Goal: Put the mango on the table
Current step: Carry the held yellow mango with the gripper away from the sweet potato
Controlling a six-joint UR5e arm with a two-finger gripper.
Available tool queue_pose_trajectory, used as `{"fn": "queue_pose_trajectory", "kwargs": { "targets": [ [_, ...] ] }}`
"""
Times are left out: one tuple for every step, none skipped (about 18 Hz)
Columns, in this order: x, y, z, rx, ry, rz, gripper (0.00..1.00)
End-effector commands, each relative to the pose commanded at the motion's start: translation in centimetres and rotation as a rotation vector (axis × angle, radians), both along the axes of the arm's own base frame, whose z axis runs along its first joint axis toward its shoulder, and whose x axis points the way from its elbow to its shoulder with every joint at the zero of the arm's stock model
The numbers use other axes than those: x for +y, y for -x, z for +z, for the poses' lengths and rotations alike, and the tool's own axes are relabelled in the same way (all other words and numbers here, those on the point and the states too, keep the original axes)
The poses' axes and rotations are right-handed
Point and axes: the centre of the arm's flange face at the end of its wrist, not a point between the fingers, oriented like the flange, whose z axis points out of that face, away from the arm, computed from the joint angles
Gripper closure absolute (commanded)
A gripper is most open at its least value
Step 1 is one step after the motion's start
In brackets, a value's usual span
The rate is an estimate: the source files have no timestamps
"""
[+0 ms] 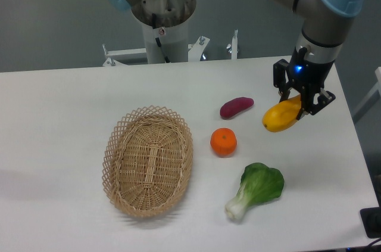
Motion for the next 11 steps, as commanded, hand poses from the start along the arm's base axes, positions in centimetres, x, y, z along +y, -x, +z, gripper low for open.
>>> {"fn": "queue_pose_trajectory", "kwargs": {
  "targets": [
    [-0.1,0.1,0.1,0.005,0.006,-0.002,0.58],
    [-0.2,0.1,0.1,0.007,0.009,-0.018,0.58],
    [-0.2,0.2,0.2,0.011,0.012,-0.032,0.58],
    [-0.2,0.2,0.2,0.011,0.012,-0.032,0.58],
    [-0.3,0.2,0.2,0.011,0.012,-0.032,0.58],
    [-0.7,0.5,-0.1,0.007,0.014,-0.027,0.58],
    [-1.0,0.6,-0.3,0.006,0.016,-0.036,0.58],
    [-1.1,0.6,-0.4,0.007,0.018,-0.06,0.58],
    [-1.8,1.0,-0.6,0.008,0.021,-0.075,0.58],
    [-2.7,1.5,-0.9,0.005,0.022,-0.081,0.58],
    [-3.0,1.6,-1.1,0.007,0.024,-0.099,0.58]
  ]
}}
